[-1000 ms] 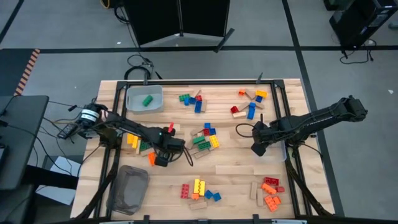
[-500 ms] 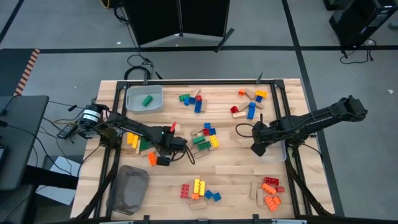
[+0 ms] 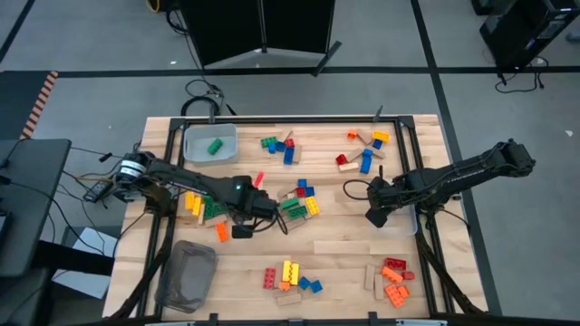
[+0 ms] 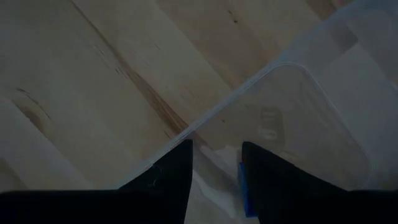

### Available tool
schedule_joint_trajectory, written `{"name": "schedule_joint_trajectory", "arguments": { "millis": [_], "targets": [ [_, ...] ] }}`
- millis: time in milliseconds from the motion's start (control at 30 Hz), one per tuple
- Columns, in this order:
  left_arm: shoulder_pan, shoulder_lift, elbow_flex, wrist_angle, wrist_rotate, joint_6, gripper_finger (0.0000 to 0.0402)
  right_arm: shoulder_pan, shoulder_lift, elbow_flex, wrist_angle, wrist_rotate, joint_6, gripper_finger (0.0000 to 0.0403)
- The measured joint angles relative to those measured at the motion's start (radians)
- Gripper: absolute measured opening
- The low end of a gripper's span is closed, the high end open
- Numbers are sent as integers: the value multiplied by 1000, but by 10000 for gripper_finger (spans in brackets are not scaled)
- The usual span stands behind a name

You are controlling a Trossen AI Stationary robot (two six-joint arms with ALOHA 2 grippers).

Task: Sort blocks by size
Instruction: Put the brown block into the black bin

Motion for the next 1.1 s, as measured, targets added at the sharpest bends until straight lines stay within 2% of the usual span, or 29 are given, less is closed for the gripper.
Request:
{"name": "schedule_joint_trajectory", "arguments": {
  "millis": [133,233,333,433,500,633,733,833,900,1000,1100],
  "targets": [
    [-69,-59,9,-30,-4,-172,62,0,0,0,4,0,-2,154],
    [-139,-112,7,-37,-43,-380,62,0,0,0,8,1,-22,154],
    [-206,-161,8,-27,-72,-657,62,0,0,0,20,1,-38,154],
    [-269,-184,8,-36,-78,-1000,62,0,0,0,27,1,-62,154],
    [-308,-185,8,-36,-77,-1163,62,0,0,0,27,1,-76,154],
    [-379,-176,8,-36,-27,-1318,62,0,0,0,27,1,-77,154],
    [-408,-174,8,-37,6,-1329,62,0,0,0,27,1,-78,154],
    [-438,-174,8,-81,35,-1257,62,0,0,0,27,1,-78,154],
    [-459,-174,8,-135,82,-1145,62,0,0,0,27,1,-78,154],
    [-494,-174,8,-202,156,-894,62,0,0,0,27,1,-77,154],
    [-531,-174,8,-250,176,-685,62,0,0,0,27,1,-51,154]
  ]
}}
